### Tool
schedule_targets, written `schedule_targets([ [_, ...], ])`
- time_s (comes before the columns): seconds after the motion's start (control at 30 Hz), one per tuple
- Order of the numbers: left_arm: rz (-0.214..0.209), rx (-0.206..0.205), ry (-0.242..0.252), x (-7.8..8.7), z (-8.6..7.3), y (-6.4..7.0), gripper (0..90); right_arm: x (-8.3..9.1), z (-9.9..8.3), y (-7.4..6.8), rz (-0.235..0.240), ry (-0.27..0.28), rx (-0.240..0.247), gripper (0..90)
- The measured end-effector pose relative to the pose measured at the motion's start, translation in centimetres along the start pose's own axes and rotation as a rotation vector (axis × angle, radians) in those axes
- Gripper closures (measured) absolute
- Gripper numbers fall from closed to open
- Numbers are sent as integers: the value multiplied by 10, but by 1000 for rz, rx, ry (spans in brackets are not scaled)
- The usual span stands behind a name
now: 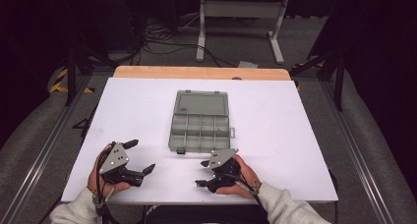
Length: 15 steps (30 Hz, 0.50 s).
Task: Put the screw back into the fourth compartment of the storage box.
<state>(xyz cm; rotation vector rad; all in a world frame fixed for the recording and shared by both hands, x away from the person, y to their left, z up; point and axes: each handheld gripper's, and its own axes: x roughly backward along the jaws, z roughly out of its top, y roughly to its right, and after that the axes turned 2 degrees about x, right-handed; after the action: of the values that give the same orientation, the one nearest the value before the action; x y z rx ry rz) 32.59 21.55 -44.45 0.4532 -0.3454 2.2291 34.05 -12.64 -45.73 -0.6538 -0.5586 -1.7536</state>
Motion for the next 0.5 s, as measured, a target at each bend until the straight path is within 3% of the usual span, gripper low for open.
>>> schedule_targets([
  [0.27, -1, -2, -4, 0, 0, 0, 47, -5, 0, -2, -1, -16, 12, 381],
  [0.4, -2, -3, -4, 0, 0, 0, 48, -3, -1, -1, 0, -22, 15, 493],
  [0.47, -2, -2, -5, 0, 0, 0, 48, -1, -2, 0, 12, -20, 18, 619],
  [0.5, -2, -2, -5, 0, 0, 0, 48, -1, -2, 0, 12, -20, 18, 619],
])
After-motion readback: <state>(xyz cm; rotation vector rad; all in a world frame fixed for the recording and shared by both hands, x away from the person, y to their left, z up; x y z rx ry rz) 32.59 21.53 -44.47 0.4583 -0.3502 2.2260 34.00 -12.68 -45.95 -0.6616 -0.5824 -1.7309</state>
